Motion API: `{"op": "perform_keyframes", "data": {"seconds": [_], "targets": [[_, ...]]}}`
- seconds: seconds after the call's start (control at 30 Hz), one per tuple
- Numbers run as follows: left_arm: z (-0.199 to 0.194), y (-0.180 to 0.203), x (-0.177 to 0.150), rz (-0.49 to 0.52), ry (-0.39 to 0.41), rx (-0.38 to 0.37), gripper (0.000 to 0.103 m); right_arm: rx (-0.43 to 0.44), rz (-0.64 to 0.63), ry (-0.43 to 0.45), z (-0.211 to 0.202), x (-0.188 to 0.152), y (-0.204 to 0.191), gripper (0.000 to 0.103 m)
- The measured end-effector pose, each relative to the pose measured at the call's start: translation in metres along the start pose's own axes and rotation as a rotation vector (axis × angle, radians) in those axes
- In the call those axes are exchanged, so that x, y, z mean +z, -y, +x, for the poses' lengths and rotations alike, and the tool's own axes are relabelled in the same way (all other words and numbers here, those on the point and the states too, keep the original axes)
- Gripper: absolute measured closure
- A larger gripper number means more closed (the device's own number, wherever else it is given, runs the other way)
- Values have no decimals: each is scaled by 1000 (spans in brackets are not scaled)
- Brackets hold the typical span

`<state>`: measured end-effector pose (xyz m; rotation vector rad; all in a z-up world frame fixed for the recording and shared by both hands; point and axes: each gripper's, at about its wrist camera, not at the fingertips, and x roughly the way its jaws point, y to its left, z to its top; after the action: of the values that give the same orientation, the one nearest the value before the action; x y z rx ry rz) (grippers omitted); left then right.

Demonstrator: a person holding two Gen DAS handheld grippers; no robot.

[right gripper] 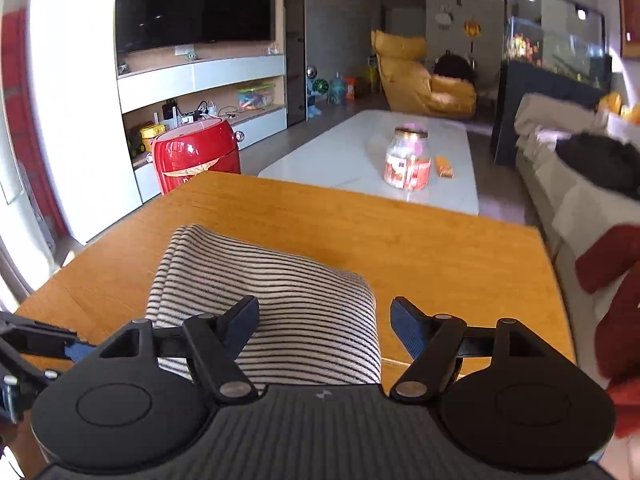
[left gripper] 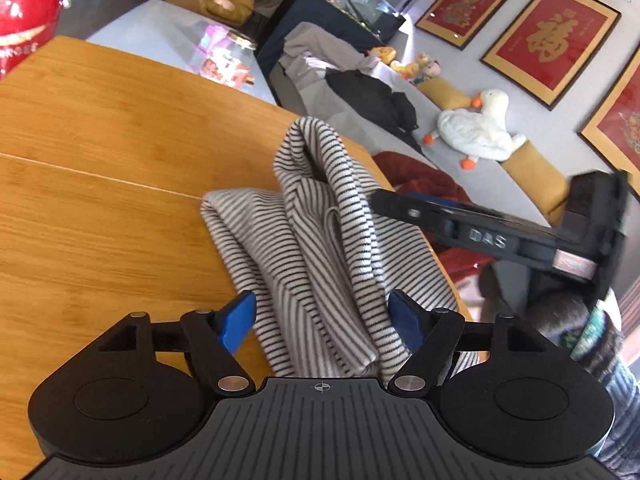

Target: Fold clothes

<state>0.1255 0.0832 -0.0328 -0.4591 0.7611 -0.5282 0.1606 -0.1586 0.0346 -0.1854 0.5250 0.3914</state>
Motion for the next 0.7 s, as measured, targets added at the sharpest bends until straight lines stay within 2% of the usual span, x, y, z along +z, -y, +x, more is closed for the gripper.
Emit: {"op": "perform_keyframes", "data": {"seconds": [0.07, 0.1, 0.13, 0.23, 0.3, 0.5, 0.63, 0.67, 0.7], "targets": [[-8, -3, -5, 1, 3, 10, 25, -16, -79, 43, -16, -4, -25, 37], [-11, -4, -7, 4, 1, 15, 25, -19, -114, 61, -24, -6, -37, 49], [-14, -4, -10, 14, 0, 30, 29, -23, -146, 66, -28, -9, -44, 53], [-20, -5, -17, 23, -3, 45, 33, -39, -227, 42, -30, -17, -44, 57], [-21, -6, -19, 8, -9, 31, 37, -49, -281, 26, -31, -22, -45, 57], [-9, 6, -19, 12, -21, -12, 37, -81, -443, -24, -35, -39, -46, 58], [-4, 12, -13, 10, -1, -11, 36, -57, -385, 25, -49, -35, -55, 58], [-4, 11, -12, 9, 9, 9, 36, -49, -364, 40, -53, -34, -58, 56], [-5, 10, -10, 5, 22, 34, 37, -41, -343, 55, -56, -33, -61, 49]]}}
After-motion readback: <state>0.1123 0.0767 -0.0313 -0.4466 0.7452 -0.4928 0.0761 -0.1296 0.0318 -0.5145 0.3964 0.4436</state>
